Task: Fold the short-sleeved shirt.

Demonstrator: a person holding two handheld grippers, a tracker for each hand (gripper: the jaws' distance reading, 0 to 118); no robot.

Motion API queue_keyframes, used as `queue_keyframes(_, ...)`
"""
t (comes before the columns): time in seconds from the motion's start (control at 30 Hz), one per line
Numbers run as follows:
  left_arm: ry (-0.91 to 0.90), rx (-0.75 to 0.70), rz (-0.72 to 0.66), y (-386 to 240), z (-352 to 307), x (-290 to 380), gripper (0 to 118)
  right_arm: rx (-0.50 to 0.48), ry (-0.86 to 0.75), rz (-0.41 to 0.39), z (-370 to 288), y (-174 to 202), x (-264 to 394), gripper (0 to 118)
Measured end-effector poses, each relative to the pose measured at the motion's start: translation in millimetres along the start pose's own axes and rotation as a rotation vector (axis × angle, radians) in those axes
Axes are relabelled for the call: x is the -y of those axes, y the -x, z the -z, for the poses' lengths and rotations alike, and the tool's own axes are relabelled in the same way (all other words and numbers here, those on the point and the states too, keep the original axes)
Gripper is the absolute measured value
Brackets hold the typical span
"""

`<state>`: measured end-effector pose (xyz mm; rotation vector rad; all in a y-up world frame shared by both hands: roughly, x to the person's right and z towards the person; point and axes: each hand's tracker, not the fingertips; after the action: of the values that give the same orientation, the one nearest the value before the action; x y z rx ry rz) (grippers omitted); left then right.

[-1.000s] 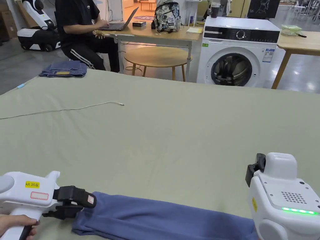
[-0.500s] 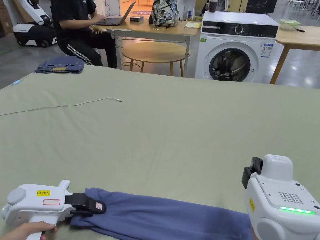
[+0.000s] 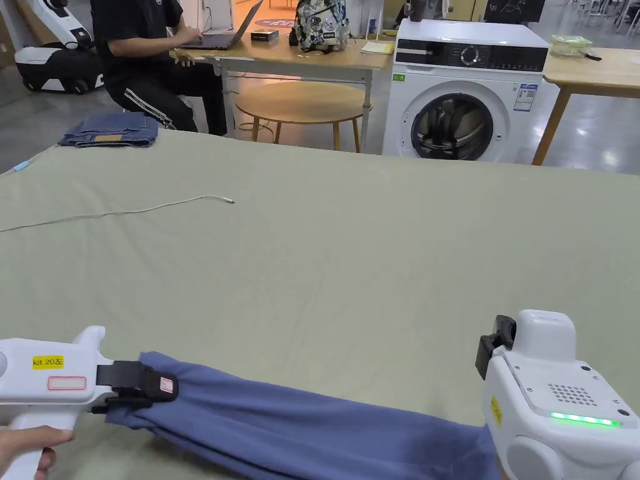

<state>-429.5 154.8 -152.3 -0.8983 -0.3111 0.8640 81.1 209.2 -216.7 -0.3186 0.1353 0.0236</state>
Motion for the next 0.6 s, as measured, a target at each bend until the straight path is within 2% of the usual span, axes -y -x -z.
queue_keyframes(0.07,-0.03,-0.087,0.012,4,-16,-7,3,-0.003,0.003,0.0,1,-1,0,0)
queue_keyframes(0.27,-0.049,-0.189,0.066,-17,-42,-6,3,-0.014,0.008,-0.002,5,-1,1,0)
queue_keyframes(0.43,-0.017,-0.034,0.003,-43,-33,4,3,-0.023,0.015,0.008,7,0,1,0)
queue_keyframes(0.6,0.04,0.105,0.046,-78,-7,11,3,-0.032,0.02,0.015,7,1,4,0)
